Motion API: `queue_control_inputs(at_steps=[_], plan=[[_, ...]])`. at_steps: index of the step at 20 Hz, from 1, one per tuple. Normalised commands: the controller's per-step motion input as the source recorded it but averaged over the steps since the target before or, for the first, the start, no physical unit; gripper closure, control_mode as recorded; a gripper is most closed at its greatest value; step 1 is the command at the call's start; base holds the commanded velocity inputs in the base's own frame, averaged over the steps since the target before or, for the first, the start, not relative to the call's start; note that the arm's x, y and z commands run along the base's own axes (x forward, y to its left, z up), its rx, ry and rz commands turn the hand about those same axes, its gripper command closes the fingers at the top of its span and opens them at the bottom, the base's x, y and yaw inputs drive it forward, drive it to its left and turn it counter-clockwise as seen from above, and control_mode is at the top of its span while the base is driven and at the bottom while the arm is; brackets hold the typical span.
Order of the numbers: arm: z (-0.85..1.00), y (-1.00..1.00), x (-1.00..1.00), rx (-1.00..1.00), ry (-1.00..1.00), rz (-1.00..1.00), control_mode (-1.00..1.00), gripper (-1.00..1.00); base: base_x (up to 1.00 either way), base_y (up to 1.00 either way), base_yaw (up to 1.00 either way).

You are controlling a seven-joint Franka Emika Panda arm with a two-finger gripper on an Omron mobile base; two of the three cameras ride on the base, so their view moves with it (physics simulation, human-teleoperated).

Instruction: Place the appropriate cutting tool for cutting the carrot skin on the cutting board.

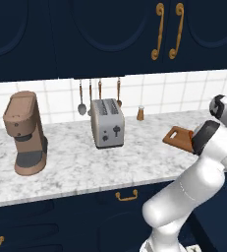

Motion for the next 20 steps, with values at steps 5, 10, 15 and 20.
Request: queue_control_inputs(at_steps=[5,10,15,20], plan=[[-0.17,0.0,0.53,0.0,0.0,0.0,-1.0,1.0,0.0,0.0,0.0],[-0.31,0.0,0.48,0.0,0.0,0.0,-1.0,1.0,0.0,0.0,0.0],[-0.27,-0.02,0.4,0.02,-0.01,0.0,-1.0,1.0,0.0,0.0,0.0],[-0.29,-0.02,0.4,0.02,0.0,0.0,-1.0,1.0,0.0,0.0,0.0]])
